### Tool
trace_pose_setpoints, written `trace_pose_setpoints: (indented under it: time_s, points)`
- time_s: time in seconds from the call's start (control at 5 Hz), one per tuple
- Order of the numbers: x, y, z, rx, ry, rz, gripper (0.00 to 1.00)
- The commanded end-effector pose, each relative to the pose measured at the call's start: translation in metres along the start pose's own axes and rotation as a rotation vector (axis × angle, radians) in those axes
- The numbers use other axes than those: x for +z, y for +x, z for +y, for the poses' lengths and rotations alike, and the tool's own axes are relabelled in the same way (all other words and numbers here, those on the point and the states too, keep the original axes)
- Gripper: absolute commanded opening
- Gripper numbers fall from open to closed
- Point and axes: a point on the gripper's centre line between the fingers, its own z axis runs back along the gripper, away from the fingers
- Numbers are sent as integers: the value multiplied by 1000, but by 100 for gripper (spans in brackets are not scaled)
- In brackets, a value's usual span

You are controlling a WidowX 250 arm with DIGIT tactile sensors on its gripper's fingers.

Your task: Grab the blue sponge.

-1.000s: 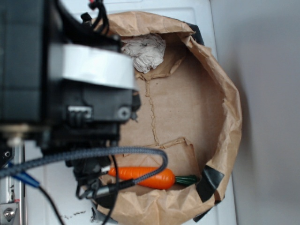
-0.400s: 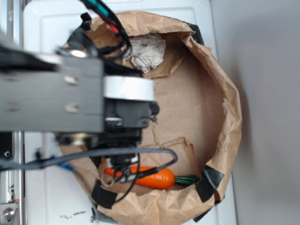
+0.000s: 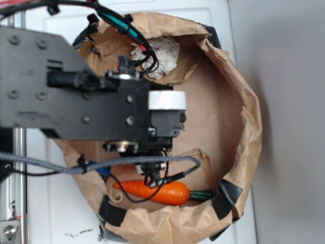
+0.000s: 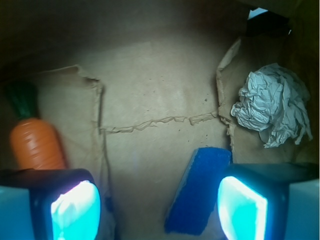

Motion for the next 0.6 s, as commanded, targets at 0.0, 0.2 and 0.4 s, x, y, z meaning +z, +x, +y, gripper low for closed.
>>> trace_pose_setpoints:
  time_s: [0.0,0.2,0.4]
  points:
    - [-16,9,26,203,44,15,100]
    - [-18,6,40,215,43,25,100]
    - [-32,7,51,306,23,79,100]
